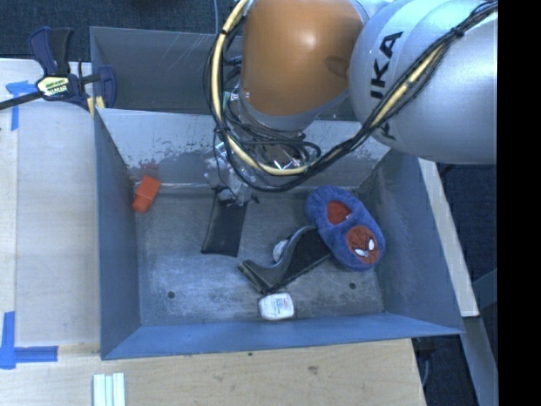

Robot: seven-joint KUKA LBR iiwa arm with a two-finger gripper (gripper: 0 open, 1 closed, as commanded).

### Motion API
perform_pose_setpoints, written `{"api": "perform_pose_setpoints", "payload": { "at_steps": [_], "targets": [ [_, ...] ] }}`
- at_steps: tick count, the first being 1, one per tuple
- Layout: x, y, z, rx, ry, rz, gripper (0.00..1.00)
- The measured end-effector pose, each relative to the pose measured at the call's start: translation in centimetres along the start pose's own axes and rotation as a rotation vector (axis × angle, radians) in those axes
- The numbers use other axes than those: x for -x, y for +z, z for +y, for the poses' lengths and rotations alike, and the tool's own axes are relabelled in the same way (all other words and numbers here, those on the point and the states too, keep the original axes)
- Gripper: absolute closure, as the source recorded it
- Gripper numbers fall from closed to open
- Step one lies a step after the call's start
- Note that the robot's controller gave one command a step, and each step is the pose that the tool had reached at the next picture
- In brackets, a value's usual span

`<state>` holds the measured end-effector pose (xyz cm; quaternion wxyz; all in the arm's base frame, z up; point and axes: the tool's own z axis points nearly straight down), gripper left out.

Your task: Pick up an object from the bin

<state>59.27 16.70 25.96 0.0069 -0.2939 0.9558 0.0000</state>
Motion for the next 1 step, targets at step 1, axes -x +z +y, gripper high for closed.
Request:
{"api": "perform_pose_setpoints", "payload": {
  "at_steps": [1],
  "targets": [
    [1.27,0.16,4.02,0.005,0.000,0.006,1.00]
  ]
}}
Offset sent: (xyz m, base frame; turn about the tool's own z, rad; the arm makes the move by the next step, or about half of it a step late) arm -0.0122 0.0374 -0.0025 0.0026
